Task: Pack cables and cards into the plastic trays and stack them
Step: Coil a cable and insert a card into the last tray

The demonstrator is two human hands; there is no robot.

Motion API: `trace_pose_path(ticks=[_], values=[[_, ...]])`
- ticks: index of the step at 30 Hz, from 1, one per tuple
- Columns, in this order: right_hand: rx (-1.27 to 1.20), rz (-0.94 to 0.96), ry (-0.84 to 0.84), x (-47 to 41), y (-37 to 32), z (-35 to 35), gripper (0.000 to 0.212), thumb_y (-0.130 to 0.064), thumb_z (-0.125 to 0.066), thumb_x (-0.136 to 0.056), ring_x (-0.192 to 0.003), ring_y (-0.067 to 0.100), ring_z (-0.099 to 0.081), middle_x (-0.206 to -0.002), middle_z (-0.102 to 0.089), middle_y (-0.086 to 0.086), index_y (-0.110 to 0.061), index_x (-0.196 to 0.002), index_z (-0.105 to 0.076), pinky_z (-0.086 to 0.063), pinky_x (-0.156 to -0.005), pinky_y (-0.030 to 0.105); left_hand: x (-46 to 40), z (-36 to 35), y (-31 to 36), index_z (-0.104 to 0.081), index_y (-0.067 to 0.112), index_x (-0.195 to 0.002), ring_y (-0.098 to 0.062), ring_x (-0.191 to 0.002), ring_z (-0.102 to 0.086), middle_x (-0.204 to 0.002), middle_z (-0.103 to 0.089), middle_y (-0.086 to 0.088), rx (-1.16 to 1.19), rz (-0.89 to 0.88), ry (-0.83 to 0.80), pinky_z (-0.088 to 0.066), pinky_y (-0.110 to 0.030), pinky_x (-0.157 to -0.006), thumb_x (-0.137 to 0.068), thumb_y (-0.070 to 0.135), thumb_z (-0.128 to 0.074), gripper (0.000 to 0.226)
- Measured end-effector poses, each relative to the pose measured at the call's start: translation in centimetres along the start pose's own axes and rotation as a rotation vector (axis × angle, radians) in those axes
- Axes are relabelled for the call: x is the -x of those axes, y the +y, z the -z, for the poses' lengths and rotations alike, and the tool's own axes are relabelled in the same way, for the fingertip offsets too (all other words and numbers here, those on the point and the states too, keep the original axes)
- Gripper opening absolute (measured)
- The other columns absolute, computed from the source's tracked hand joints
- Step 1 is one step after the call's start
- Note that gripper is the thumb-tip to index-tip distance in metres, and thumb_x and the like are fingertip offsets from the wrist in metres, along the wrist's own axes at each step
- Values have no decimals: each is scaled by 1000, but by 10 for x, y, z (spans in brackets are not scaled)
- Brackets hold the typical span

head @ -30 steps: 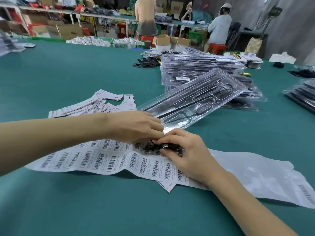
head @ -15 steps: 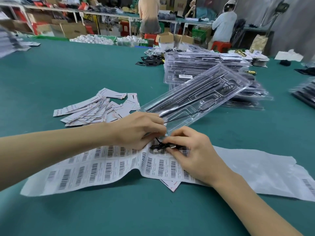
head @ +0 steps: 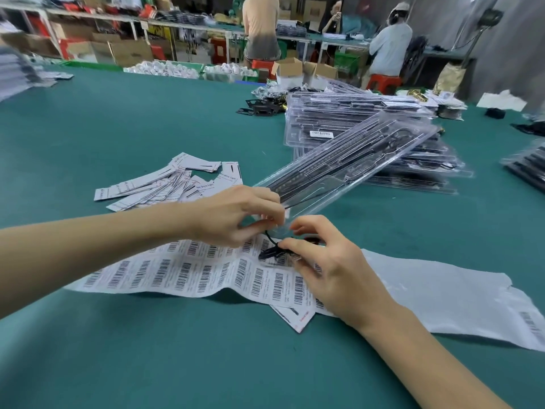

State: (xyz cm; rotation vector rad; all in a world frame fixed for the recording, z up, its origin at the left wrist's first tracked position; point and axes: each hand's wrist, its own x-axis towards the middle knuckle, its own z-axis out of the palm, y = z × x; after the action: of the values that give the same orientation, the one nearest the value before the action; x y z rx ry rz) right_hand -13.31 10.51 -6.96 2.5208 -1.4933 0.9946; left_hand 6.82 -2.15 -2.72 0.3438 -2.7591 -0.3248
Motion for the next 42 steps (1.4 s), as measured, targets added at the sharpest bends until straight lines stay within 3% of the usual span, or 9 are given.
trace_pose_path(ticks=[6, 12, 17, 23, 29, 35, 38, 42], values=[[84, 82, 1, -4, -4, 3, 25, -2, -62, -90, -109, 28, -65, -126, -65, 11, -5, -112, -74, -57, -88, 36, 6, 0, 1, -70, 6, -99, -18, -83, -57, -94, -62, -3, 42, 19, 39, -48, -37, -70, -98, 8, -58, 12], [129, 126, -43, -7, -5, 3, 23, -1, -70, -89, -99, 28, -63, -116, -68, 8, -2, -113, -73, -57, -81, 39, 13, 0, 7, -70, 6, -98, -19, -83, -56, -93, -62, -3, 40, 1, 17, -47, -38, -72, -98, 6, -60, 10], [137, 170, -52, -7, -10, 3, 24, 2, -72, -87, -93, 29, -64, -113, -70, 7, -3, -111, -74, -54, -82, 33, 25, -2, 9, -70, 8, -98, -14, -85, -57, -94, -61, 0, 88, 40, 53, -48, -31, -73, -98, 6, -60, 10], [123, 132, -64, -6, -14, 5, 24, -1, -69, -88, -93, 30, -67, -116, -69, 9, -2, -112, -73, -58, -76, 38, 31, -10, 9, -69, 5, -95, -13, -85, -58, -92, -63, -2, 121, 55, 140, -48, -25, -73, -96, 4, -59, 11], [105, 89, -84, -7, -17, 4, 18, -4, -68, -91, -94, 29, -66, -113, -69, 6, -4, -108, -72, -58, -78, 40, 33, -18, 12, -69, 3, -95, -18, -85, -58, -91, -62, -1, 127, 67, 203, -49, -30, -72, -96, 9, -57, 13], [159, 125, -83, -9, -18, 7, 26, -10, -50, -93, -99, 30, -61, -110, -71, 4, -5, -105, -73, -54, -85, 38, 32, -16, 14, -69, 4, -94, -15, -83, -57, -89, -62, 0, 149, 85, 212, -44, -20, -74, -95, 5, -59, 9], [179, 136, -78, -10, -18, 7, 29, -10, -47, -93, -105, 31, -61, -109, -71, 5, -5, -104, -73, -53, -92, 38, 31, -16, 16, -69, 4, -93, -15, -82, -56, -88, -62, 0, 147, 92, 209, -43, -19, -75, -95, 5, -59, 10], [157, 136, -88, -8, -20, 6, 26, -10, -48, -94, -103, 27, -62, -109, -70, 4, -5, -104, -72, -54, -89, 37, 31, -17, 15, -69, 3, -94, -16, -83, -57, -89, -62, 0, 140, 88, 210, -45, -22, -74, -95, 3, -59, 10]])
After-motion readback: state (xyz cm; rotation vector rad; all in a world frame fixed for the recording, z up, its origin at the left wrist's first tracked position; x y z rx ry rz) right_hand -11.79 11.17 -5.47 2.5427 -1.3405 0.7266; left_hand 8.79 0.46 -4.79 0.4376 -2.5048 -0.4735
